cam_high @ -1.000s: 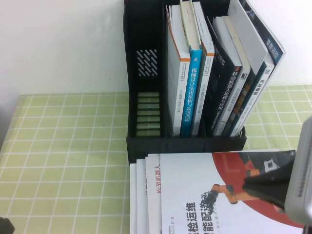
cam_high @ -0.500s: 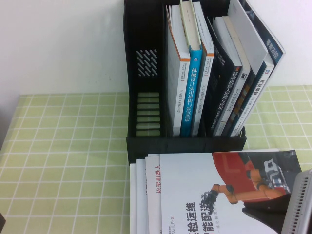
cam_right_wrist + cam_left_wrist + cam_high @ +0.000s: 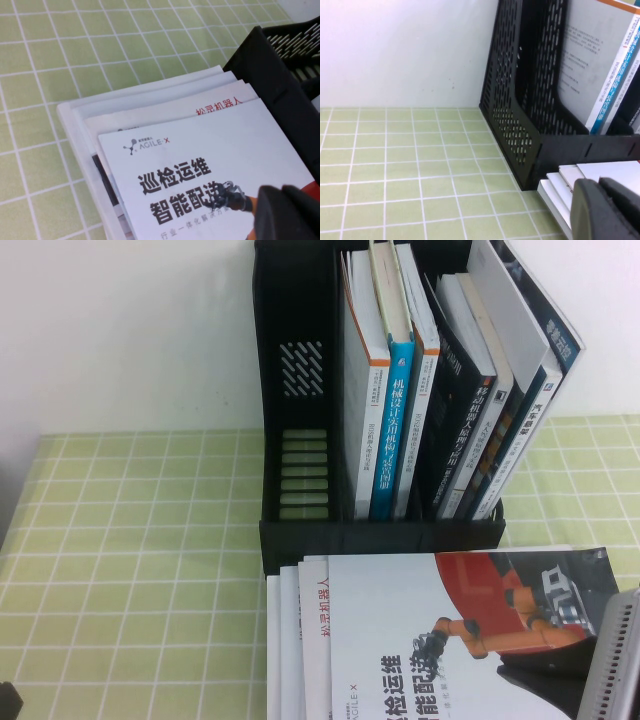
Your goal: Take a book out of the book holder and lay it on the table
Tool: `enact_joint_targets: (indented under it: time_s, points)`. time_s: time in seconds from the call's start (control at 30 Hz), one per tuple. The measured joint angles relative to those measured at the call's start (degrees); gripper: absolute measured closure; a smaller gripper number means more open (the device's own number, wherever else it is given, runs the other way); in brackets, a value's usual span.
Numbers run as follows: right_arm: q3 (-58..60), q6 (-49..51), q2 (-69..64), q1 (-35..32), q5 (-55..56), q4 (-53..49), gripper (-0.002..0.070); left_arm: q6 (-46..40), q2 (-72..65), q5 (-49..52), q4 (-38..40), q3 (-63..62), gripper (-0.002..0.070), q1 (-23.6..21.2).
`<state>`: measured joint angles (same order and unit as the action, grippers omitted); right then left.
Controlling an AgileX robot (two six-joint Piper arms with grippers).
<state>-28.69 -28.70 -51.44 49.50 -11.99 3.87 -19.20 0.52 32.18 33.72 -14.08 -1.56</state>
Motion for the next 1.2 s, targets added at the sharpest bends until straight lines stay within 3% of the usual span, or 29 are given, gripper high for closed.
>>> enact_joint_targets:
  time_s: [0.23,0.5,0.77,1.2]
  points:
    - [0.0,0.3,0.0,0.0,0.0,0.0,0.0678,0.4,0.0,-1.4,-6.3,5.6,0.0678,0.0]
    - [0.0,0.4,0.0,0.0,0.0,-0.1,0.0678,13.8,0.0,-22.2,-19.9,14.8,0.0678,0.0]
    - [0.0,0.5,0.0,0.0,0.0,-0.1,0.0678,15.5,0.1,-12.9,-26.6,15.3,0.0678,-0.6]
    - [0.0,0.6,0.0,0.0,0.0,-0.1,0.0678,16.1,0.1,-12.5,-27.1,15.3,0.0678,-1.0]
